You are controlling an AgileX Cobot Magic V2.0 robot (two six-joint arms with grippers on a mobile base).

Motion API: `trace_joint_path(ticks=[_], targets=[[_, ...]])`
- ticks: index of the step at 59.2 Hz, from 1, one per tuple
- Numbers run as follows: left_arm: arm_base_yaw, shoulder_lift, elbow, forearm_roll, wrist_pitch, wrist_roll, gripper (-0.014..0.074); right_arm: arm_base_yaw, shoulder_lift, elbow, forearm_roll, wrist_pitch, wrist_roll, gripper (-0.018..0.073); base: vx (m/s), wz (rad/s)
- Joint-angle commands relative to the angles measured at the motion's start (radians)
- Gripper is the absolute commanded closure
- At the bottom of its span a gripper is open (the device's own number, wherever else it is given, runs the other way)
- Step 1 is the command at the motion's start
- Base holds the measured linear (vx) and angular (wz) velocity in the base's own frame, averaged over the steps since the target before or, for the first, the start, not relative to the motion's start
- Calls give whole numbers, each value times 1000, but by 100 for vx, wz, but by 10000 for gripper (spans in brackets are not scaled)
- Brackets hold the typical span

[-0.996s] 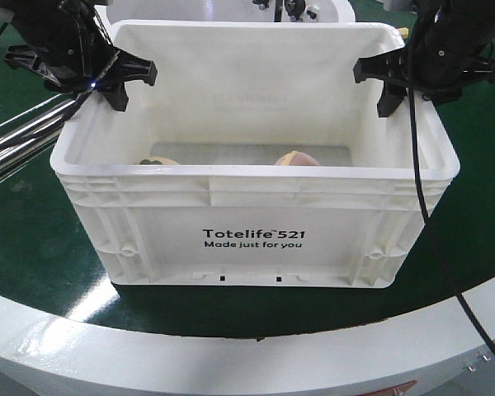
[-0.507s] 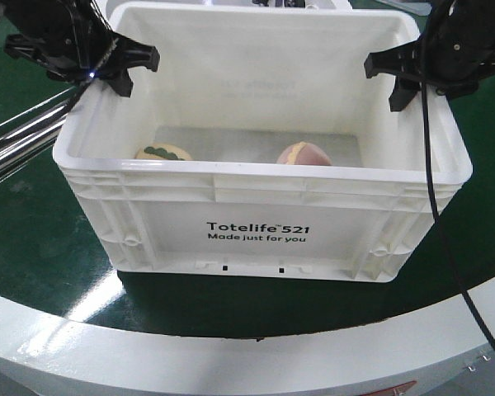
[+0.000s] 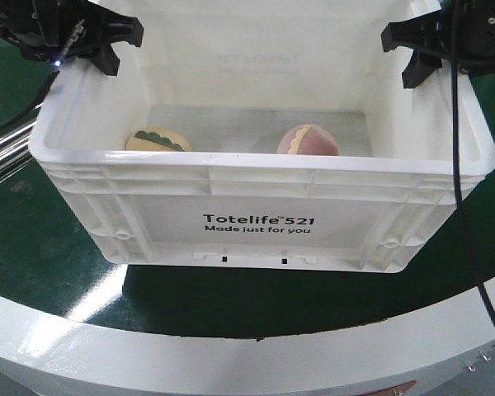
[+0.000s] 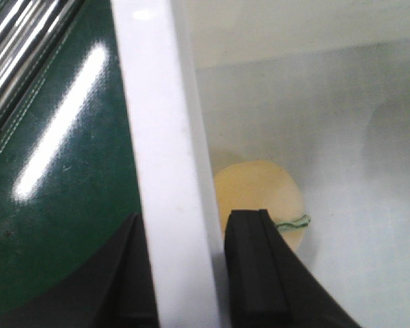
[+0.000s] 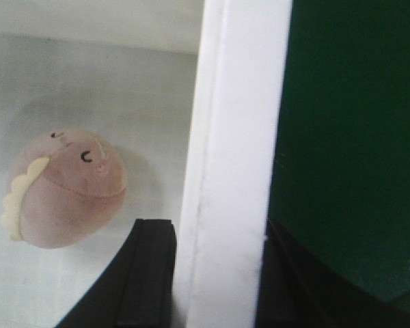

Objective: Place moving items into box and shelve
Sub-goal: 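Lift the tote off the conveyor with both grippers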

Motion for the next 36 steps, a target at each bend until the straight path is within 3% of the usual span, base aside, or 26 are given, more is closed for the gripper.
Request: trace_joint_path(ticks=[1,36], targets=[[5,-87,-34,67,-75,9,600,-9,-95,-39,-23,-90,-30,564,0,0],[5,-217,-34,86,-113,10,597,-9,-224,-40,-17,-142,-33,564,0,0]])
